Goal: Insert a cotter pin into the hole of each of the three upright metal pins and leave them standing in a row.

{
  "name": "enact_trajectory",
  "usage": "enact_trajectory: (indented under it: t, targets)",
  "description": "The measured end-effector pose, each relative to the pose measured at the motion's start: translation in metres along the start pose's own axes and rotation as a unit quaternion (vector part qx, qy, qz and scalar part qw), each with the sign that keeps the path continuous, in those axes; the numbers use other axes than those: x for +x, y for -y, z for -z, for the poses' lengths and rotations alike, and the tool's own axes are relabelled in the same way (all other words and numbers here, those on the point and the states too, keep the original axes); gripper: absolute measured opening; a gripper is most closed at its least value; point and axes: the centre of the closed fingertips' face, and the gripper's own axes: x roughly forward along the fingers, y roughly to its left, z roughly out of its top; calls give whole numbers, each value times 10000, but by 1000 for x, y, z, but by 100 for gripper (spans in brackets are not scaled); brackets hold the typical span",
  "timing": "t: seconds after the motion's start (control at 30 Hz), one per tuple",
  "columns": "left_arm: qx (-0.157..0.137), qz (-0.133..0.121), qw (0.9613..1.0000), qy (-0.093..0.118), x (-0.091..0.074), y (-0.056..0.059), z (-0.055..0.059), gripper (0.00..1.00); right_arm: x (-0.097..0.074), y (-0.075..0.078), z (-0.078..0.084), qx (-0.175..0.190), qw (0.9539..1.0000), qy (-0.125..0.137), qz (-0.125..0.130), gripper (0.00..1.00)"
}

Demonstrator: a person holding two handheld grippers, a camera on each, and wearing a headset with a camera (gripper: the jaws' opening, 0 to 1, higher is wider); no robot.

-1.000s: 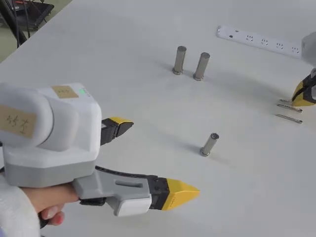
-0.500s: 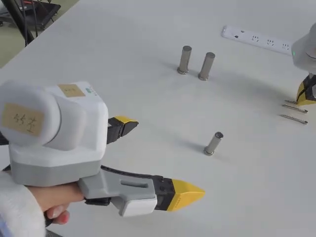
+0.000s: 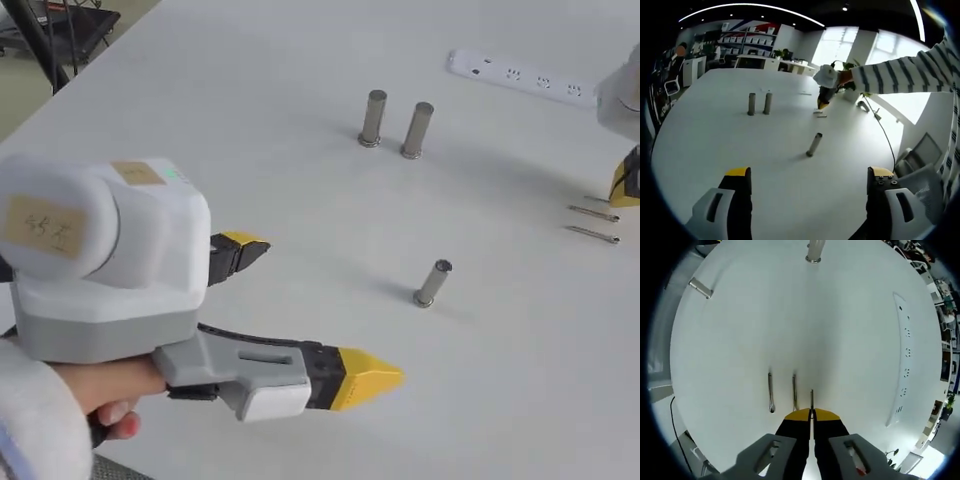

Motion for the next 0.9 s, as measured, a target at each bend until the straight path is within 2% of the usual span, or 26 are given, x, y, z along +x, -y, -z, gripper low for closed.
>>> enact_trajectory:
  t: [0.1,0.23,0.33,0.57,0.73,0.9]
  targets:
    - [-9,14,10000,26,-1,1,-2,94,-11,4,2,154,9996,169,158,0]
    - [-9,36,10000,58,-3,3,-5,91,-26,7,-1,392,9969,599,326,0]
    - [-52,49,9999,133,-6,4,-9,90,-36,9,-1,388,9953,752,480,0]
    - [-44,103,9997,201,-11,8,-15,87,-63,-5,-11,356,9894,1154,809,0]
    - [-85,161,9995,269,-12,10,-22,81,-90,-17,-24,338,9802,1582,1145,0]
    - [-81,180,9990,412,-11,11,-33,80,-118,-35,-37,395,9675,1974,1530,0]
